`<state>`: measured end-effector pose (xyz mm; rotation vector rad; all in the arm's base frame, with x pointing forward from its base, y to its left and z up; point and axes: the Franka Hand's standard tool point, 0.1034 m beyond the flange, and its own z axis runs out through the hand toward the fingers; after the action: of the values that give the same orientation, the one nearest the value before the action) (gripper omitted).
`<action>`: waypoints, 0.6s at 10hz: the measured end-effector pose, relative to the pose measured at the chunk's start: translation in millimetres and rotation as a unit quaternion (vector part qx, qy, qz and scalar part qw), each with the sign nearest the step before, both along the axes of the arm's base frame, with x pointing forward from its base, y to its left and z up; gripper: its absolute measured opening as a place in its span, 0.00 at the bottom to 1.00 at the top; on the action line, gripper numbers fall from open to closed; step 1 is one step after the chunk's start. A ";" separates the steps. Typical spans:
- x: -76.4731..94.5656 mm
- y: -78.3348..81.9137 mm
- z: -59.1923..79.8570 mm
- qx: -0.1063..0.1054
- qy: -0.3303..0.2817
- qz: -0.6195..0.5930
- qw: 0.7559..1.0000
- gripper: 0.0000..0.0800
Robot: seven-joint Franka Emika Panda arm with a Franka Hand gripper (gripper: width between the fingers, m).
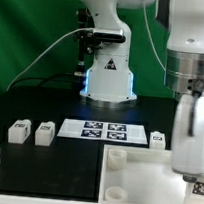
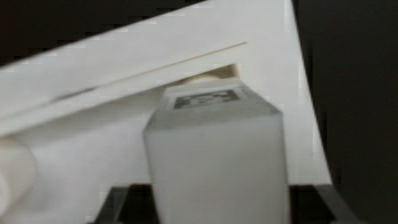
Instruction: Assemble one leg
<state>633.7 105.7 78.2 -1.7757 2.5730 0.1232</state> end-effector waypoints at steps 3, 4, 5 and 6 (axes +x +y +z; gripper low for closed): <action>-0.4 -0.6 0.3 0.004 0.001 -0.008 1.000 0.38; -0.5 -0.5 0.2 0.004 0.000 0.001 1.000 0.38; -1.6 -0.3 -1.2 0.004 0.001 0.011 1.000 0.38; -1.9 -0.3 -1.8 0.004 0.001 0.012 1.000 0.57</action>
Offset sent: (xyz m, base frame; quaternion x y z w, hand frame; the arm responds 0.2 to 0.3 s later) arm 0.0000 0.0000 0.0000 0.0000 0.0000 0.0899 0.9960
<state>631.8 105.4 76.5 -1.8054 2.5508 0.1352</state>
